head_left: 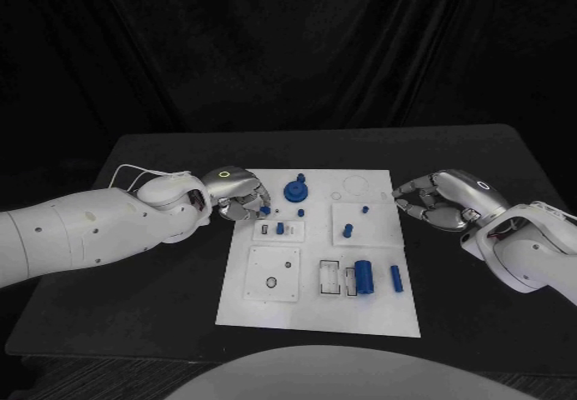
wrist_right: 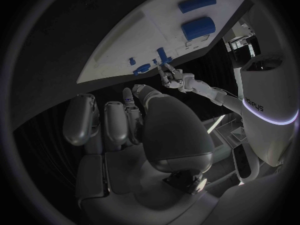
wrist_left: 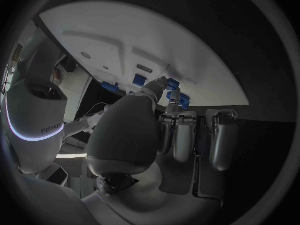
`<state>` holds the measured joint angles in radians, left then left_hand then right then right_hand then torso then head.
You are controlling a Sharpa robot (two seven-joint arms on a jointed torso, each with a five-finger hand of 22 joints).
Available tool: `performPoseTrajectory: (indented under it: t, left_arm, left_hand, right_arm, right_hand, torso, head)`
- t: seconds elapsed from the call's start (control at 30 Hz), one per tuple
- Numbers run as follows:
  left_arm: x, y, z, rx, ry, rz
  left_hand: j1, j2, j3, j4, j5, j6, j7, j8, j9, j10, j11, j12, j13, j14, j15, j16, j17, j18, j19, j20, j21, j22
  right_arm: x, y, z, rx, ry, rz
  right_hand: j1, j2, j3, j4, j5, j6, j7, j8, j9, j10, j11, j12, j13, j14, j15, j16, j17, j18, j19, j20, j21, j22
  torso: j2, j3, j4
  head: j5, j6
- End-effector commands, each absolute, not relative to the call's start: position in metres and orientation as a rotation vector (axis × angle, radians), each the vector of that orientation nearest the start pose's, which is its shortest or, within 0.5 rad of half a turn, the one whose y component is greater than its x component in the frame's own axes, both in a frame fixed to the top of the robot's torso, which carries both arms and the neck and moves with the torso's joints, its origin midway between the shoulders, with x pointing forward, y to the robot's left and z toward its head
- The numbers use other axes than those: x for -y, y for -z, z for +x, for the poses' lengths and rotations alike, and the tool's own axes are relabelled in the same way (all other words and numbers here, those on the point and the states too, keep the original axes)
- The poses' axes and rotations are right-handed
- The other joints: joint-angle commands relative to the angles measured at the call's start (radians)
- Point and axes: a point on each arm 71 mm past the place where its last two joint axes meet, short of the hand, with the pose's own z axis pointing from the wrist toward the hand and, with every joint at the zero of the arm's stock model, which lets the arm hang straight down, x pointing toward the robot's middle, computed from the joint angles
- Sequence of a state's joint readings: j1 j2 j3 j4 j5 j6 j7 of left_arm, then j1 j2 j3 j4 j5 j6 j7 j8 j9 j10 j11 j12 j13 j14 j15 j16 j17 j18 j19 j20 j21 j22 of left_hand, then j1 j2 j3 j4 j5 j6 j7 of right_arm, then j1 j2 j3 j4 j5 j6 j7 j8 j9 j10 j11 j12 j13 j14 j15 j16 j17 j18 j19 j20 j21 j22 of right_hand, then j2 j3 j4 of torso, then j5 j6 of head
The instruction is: Assemble the parts on the task board
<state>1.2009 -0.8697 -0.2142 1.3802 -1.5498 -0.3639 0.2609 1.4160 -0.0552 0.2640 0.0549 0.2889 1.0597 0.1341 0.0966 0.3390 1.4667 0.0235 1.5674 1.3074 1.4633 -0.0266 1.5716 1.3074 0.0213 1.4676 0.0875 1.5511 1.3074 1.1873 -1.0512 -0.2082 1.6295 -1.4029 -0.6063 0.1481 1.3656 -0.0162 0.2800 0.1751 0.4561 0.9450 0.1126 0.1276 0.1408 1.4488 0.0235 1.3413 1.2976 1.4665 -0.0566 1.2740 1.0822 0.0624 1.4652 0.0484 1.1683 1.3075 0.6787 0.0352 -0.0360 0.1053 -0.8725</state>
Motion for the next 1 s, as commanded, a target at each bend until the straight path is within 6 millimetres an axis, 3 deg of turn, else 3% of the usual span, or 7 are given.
performPoseTrajectory:
  t: [0.03,0.33,0.43,0.5,0.7,0.83,1.0]
  left_arm:
    - [-0.24,0.227,0.47,-1.569,0.976,0.222]
    - [-0.241,0.21,0.468,-1.51,1.255,-0.143]
    - [-0.239,0.207,0.466,-1.494,1.333,-0.23]
    - [-0.237,0.205,0.464,-1.482,1.389,-0.288]
    - [-0.23,0.202,0.459,-1.469,1.496,-0.392]
    - [-0.219,0.2,0.455,-1.465,1.583,-0.465]
    - [-0.207,0.198,0.448,-1.462,1.676,-0.52]
  left_hand:
    - [-0.014,-0.014,-0.002,0.007,0.019,0.046,-0.045,-0.008,-0.004,0.104,-0.005,0.003,0.263,0.108,-0.007,-0.001,0.263,-0.017,0.092,-0.009,0.004,0.258]
    - [-0.024,-0.01,-0.003,0.016,0.05,0.039,-0.04,-0.021,-0.014,0.104,-0.006,0.003,0.263,0.108,-0.008,-0.001,0.263,-0.016,0.09,-0.01,0.001,0.257]
    - [-0.025,-0.006,-0.003,0.019,0.051,0.035,-0.039,-0.024,-0.017,0.104,-0.006,0.003,0.263,0.108,-0.008,-0.001,0.263,-0.016,0.09,-0.01,0.001,0.256]
    - [-0.026,-0.003,-0.003,0.02,0.05,0.033,-0.038,-0.026,-0.018,0.104,-0.006,0.003,0.263,0.108,-0.008,-0.001,0.263,-0.016,0.089,-0.01,0.0,0.256]
    - [-0.026,0.005,-0.004,0.024,0.049,0.035,-0.039,-0.025,-0.02,0.099,-0.006,-0.003,0.258,0.108,-0.007,-0.001,0.263,-0.016,0.091,-0.01,0.002,0.257]
    - [-0.026,0.008,-0.005,0.025,0.048,0.037,-0.039,-0.025,-0.021,0.1,-0.007,-0.002,0.259,0.108,-0.007,-0.001,0.263,-0.017,0.092,-0.01,0.004,0.258]
    - [-0.026,0.011,-0.005,0.025,0.048,0.037,-0.039,-0.024,-0.021,0.1,-0.007,-0.001,0.26,0.108,-0.007,-0.001,0.263,-0.017,0.092,-0.01,0.004,0.257]
  right_arm:
    - [0.263,0.209,0.426,-1.475,-0.784,-0.112]
    - [0.252,0.187,0.429,-1.449,-0.909,0.006]
    - [0.246,0.181,0.43,-1.467,-0.981,0.066]
    - [0.241,0.18,0.43,-1.499,-1.052,0.128]
    - [0.228,0.185,0.43,-1.642,-1.273,0.36]
    - [0.215,0.193,0.427,-1.785,-1.493,0.582]
    - [0.199,0.199,0.423,-1.897,-1.732,0.856]
  right_hand:
    - [-0.009,-0.002,-0.004,-0.002,-0.007,0.006,0.002,0.001,0.0,-0.005,0.001,-0.006,-0.03,0.023,0.005,-0.005,0.001,0.018,0.01,0.005,-0.001,0.151]
    - [-0.017,-0.001,-0.006,0.002,-0.024,0.011,0.002,0.002,0.0,-0.003,0.001,-0.005,-0.028,0.025,0.006,-0.004,0.003,0.018,0.011,0.006,-0.002,0.151]
    - [-0.023,0.0,-0.009,0.003,-0.049,0.01,0.002,0.0,-0.001,-0.002,0.001,-0.005,-0.028,0.025,0.006,-0.004,0.003,0.018,0.012,0.006,-0.003,0.151]
    - [-0.029,0.002,-0.015,0.005,-0.1,0.008,0.003,-0.002,-0.002,-0.001,0.002,-0.005,-0.028,0.025,0.006,-0.004,0.002,0.017,0.012,0.007,-0.003,0.152]
    - [-0.038,0.01,-0.024,0.01,-0.142,-0.019,0.01,-0.018,-0.009,-0.002,0.008,-0.009,-0.031,0.026,0.01,-0.003,0.004,0.016,0.014,0.009,-0.001,0.153]
    - [-0.055,0.016,-0.044,0.022,-0.144,-0.054,0.012,-0.036,-0.019,0.001,0.009,-0.004,-0.027,0.032,0.012,0.016,0.03,0.012,0.02,0.012,0.022,0.16]
    - [-0.084,0.034,-0.076,0.04,-0.185,-0.103,0.004,-0.055,-0.032,0.015,-0.017,0.016,-0.003,0.038,-0.006,0.036,0.056,0.011,0.019,0.0,0.037,0.165]
  torso:
    - [0.001,-0.0011,-0.0009]
    - [0.0,-0.0021,-0.0005]
    - [-0.001,-0.0015,0.0004]
    - [-0.001,-0.0005,0.0009]
    - [0.002,-0.0022,0.0026]
    - [-0.001,-0.0042,0.006]
    - [-0.001,-0.0048,0.0058]
  head:
    - [0.005,0.0]
    - [0.01,0.016]
    - [0.011,0.024]
    - [0.01,0.024]
    - [0.003,0.042]
    - [-0.009,0.059]
    - [-0.023,0.089]
